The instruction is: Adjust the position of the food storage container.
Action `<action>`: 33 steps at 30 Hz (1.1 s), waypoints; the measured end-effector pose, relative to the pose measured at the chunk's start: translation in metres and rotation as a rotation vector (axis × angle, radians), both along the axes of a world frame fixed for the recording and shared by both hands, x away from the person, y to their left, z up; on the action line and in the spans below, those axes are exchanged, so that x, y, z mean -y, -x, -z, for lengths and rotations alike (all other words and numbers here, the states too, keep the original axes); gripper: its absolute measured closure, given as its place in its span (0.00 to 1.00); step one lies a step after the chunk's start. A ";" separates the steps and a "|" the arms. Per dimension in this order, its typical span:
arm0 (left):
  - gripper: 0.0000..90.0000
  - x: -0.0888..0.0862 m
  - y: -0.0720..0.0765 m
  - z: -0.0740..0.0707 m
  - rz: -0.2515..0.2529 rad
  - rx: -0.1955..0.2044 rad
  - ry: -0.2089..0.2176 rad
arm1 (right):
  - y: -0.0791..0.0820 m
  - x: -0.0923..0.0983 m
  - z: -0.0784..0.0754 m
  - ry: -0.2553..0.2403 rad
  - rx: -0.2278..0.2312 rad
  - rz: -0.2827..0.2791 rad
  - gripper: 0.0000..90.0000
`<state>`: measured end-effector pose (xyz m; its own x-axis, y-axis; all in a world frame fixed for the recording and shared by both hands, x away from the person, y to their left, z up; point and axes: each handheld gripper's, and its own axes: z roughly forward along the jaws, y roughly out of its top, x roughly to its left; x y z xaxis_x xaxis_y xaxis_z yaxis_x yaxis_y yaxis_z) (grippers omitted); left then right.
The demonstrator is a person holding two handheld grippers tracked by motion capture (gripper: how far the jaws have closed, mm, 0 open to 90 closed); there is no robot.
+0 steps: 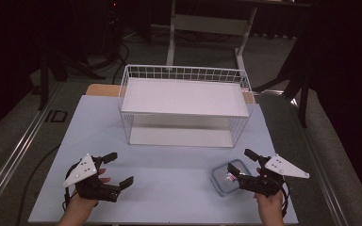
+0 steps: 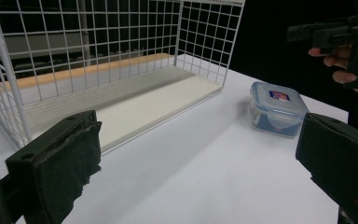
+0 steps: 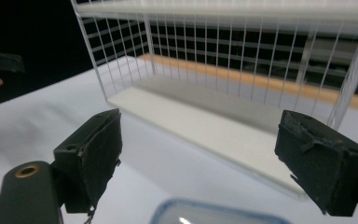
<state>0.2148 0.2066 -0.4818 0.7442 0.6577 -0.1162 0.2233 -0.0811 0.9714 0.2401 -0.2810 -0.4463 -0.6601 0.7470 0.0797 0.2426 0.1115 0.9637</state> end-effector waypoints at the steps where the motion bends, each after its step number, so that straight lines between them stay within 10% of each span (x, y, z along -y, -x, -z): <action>1: 0.01 0.000 0.000 0.000 0.000 0.000 0.000 | 0.000 0.000 0.000 0.000 0.000 0.000 0.16; 11: 0.01 0.007 0.002 0.001 0.009 0.017 -0.032 | -0.008 -0.002 -0.021 0.051 -0.010 -0.013 0.19; 27: 0.01 0.008 0.002 0.003 0.011 0.014 -0.025 | -0.034 0.061 0.033 0.243 -0.214 0.165 0.96; 33: 0.01 0.008 0.002 0.002 0.010 0.015 -0.020 | -0.032 0.069 0.053 0.308 -0.303 0.165 1.00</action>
